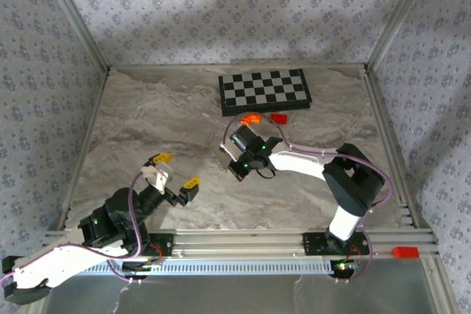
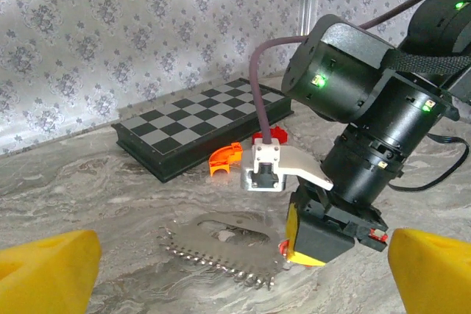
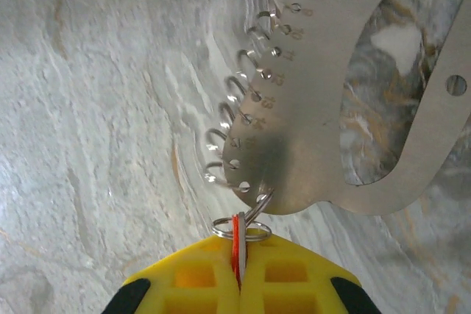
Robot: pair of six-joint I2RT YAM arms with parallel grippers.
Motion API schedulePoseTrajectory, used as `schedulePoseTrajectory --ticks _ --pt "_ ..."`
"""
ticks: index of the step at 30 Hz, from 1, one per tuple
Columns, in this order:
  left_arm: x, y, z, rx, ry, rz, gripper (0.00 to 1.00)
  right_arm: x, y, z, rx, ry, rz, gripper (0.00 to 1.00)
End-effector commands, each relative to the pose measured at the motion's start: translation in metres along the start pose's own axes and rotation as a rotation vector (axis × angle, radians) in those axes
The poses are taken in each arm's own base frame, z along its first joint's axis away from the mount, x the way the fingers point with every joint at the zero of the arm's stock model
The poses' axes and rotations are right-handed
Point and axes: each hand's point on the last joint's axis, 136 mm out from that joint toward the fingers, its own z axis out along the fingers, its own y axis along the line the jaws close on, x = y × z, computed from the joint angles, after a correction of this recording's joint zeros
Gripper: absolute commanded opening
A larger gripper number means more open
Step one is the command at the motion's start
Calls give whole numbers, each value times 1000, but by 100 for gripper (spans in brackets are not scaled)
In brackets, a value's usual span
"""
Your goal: Put the keys on the keyring
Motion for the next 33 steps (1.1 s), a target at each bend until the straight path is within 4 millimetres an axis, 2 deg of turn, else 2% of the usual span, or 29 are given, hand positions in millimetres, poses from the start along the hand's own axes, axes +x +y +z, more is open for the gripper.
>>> schedulePoseTrajectory --ticks 1,10,19,28,33 --pt "-11 0 1 -5 -31 -9 99 2 0 -11 -13 -25 34 0" --pt "-11 -3 7 -4 -25 -1 99 39 -7 -8 -17 21 108 0" --pt "-7 -7 16 -2 -14 15 99 65 -8 -7 -20 53 162 1" --pt "-6 -12 29 5 -2 34 99 79 -10 -10 -9 60 187 9" --pt "-3 -15 36 19 8 20 99 81 -11 -14 -3 49 192 19"
